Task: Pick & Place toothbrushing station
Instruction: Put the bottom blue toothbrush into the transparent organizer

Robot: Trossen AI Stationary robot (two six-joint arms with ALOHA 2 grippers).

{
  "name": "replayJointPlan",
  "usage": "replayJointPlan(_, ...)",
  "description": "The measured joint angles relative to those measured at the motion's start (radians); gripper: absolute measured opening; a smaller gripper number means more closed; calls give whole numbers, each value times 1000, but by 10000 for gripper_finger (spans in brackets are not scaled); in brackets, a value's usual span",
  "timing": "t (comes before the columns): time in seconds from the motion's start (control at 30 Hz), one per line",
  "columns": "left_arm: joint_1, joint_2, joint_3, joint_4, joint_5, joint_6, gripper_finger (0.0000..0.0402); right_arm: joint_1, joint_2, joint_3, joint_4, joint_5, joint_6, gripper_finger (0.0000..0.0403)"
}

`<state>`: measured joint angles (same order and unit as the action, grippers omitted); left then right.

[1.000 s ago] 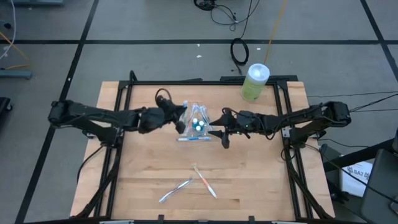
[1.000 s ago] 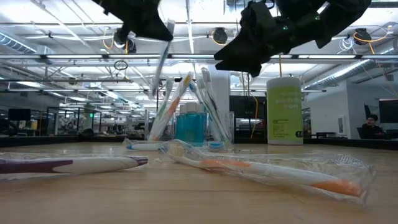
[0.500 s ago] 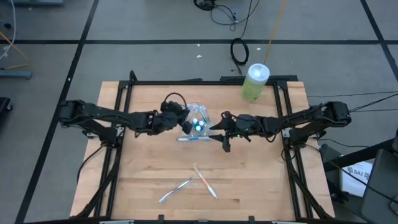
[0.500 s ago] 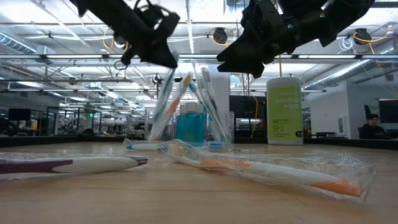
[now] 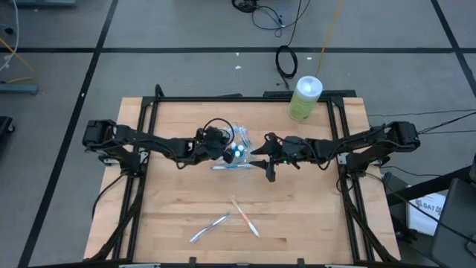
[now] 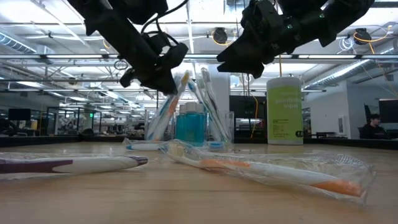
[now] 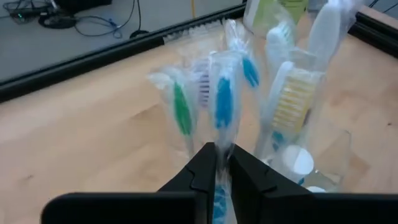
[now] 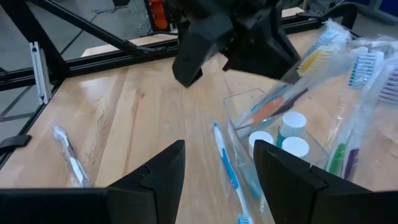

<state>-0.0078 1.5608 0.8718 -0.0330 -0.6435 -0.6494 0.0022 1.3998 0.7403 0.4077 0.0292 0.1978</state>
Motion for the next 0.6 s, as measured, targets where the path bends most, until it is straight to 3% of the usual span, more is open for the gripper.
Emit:
replayJointPlan(0.37, 0, 15, 1, -37, 8, -6, 17, 0, 0, 0, 6, 0, 0, 183)
replayJointPlan(0.6, 0, 15, 1, -45, 27, -7, 55, 0, 0, 0, 8, 0, 0, 183)
